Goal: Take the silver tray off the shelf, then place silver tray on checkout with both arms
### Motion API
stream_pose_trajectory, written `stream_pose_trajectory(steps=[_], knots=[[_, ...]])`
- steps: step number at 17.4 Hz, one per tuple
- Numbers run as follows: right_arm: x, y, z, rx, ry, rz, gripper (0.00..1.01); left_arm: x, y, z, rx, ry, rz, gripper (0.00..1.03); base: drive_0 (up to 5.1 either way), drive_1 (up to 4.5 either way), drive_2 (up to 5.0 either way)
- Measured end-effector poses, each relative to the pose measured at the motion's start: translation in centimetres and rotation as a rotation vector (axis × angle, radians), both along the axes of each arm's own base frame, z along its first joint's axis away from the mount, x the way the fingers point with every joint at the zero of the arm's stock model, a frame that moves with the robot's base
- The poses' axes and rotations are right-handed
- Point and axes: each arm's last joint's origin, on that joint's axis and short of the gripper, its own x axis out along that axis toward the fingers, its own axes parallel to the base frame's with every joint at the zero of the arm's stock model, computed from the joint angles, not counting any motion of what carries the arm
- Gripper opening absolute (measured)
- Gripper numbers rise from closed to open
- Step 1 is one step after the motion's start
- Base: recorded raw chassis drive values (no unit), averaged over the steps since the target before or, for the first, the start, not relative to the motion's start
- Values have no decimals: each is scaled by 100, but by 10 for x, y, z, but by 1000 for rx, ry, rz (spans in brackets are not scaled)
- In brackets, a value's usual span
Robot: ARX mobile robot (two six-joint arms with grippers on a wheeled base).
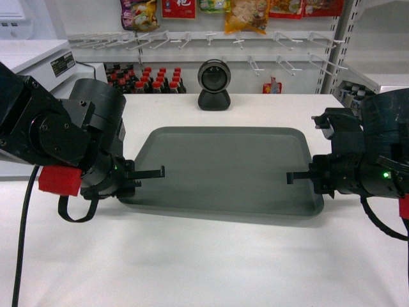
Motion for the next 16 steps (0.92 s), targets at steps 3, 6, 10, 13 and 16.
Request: stream_pose_trajectory(steps=[3, 6, 10, 13, 16], knots=[[8, 1, -7, -57, 34, 24, 23, 9, -1, -2, -23, -13, 65, 26, 0, 0, 0], [2, -5, 6, -63, -53, -2, 51, 3, 1, 8, -64, -88, 72, 53, 0, 0, 0], [-5, -19, 35, -67, -390, -144, 64, -29, 17, 101, -180, -621, 14, 74, 0, 0, 0], [-78, -36, 38, -55, -521, -191, 29, -93, 45, 99, -14, -844, -110, 40, 0, 0, 0], [-124, -45, 68, -45, -564, -195, 3, -140, 57, 102, 26, -872, -135, 5, 0, 0, 0]])
